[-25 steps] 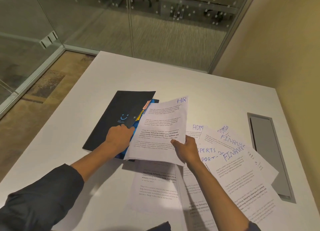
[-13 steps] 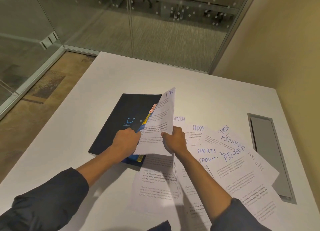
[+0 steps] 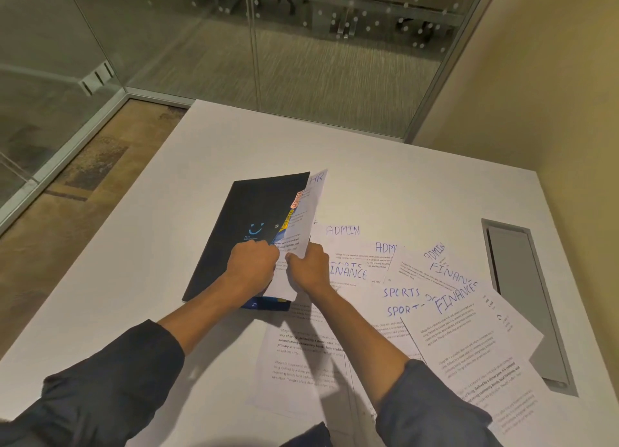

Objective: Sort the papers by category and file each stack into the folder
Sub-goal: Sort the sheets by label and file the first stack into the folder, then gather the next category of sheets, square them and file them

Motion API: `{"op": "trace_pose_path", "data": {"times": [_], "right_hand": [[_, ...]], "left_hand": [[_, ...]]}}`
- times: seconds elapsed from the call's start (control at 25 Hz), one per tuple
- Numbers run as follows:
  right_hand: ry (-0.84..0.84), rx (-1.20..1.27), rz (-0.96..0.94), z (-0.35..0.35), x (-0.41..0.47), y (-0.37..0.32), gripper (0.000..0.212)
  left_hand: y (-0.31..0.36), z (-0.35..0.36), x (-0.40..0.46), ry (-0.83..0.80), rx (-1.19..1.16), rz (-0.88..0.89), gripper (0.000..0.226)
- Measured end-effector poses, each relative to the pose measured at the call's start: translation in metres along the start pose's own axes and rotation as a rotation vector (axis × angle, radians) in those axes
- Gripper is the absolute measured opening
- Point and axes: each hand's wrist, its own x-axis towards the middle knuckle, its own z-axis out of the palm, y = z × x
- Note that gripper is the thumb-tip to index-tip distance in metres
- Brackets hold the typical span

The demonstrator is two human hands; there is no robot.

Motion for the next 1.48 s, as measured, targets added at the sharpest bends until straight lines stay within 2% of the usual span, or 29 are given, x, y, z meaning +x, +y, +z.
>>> {"op": "trace_pose_path", "data": {"times": [0.44, 0.6, 0.72, 0.84, 1.04, 1.16, 1.2, 1.32, 1.48], "right_hand": [[-0.065, -0.028, 0.005, -0.003, 0.008, 0.0, 0.037], [-0.092, -0.078, -0.01, 0.004, 0.007, -0.003, 0.016], [-0.104, -0.21, -0.011, 0.011, 0.01, -0.006, 0.038], [-0.145, -0.258, -0.002, 0.015, 0.012, -0.009, 0.039], [-0.103, -0.253, -0.064, 0.003, 0.003, -0.014, 0.041], [-0.025, -0.247, -0.142, -0.004, -0.007, -0.013, 0.025], [0.004, -0.309, -0.182, -0.007, -0.011, -0.012, 0.019], [0.059, -0.537, -0.29, -0.017, -0.016, 0.002, 0.032], [-0.109, -0.629, -0.343, -0.022, -0.015, 0.036, 0.041]], "left_hand": [[0.005, 0.0, -0.009, 0.015, -0.02, 0.027, 0.031], [0.014, -0.009, -0.011, 0.045, -0.059, 0.028, 0.038], [0.02, -0.014, -0.01, 0.033, -0.058, 0.034, 0.035], [0.019, -0.013, -0.01, 0.024, -0.073, 0.028, 0.034], [0.015, -0.014, -0.009, 0.027, -0.093, 0.011, 0.036], [0.014, -0.014, -0.007, 0.02, -0.109, 0.005, 0.037], [0.013, -0.013, -0.006, 0.017, -0.111, 0.002, 0.037], [0.012, -0.005, -0.003, 0.012, -0.117, -0.01, 0.036], [0.014, 0.002, 0.006, -0.009, -0.133, -0.055, 0.036]]}}
